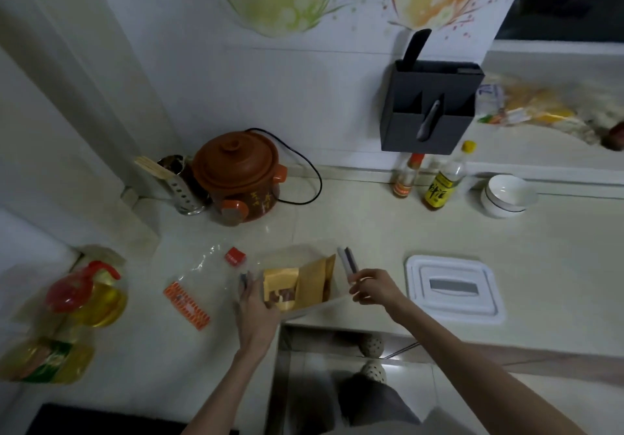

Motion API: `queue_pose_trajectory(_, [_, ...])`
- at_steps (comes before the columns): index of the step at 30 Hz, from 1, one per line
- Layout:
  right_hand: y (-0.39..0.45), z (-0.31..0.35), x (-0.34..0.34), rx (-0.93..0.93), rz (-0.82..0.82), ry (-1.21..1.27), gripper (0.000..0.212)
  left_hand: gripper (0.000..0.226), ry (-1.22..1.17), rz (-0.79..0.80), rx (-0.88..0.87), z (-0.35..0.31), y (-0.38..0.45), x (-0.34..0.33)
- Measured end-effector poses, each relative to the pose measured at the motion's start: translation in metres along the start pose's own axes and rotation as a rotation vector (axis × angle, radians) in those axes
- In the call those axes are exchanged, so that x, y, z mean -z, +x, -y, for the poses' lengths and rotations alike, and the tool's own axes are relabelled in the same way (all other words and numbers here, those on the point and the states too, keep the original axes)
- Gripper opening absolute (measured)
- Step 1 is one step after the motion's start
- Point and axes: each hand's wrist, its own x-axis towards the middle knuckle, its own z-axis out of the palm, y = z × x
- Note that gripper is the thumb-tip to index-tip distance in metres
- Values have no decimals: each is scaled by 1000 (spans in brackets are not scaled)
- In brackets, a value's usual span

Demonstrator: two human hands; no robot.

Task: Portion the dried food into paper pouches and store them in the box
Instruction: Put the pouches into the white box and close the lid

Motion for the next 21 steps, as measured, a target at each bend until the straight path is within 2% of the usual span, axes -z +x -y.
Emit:
queue_pose_trajectory(4, [-4,-8,21,-16,-38,42,32,40,69,-45,-93,-29,4,-10])
queue_pose_trajectory(7, [-5,-16,41,-41,-55,87,32,42,33,-19,-107,-57,5,-23])
queue_pose_trajectory(13, [-2,-38,96,-54,-94,153,31,37,78,19,-265,-112,-3,-65])
queue_pose_trajectory(16, [3,-53,135,-73,-115,173,29,33,10,83,-307,-141,-10,-96])
queue_pose_trajectory(21, [13,-84,208,-110,-168,183,26,38,-4,203,-296,-186,-24,-161])
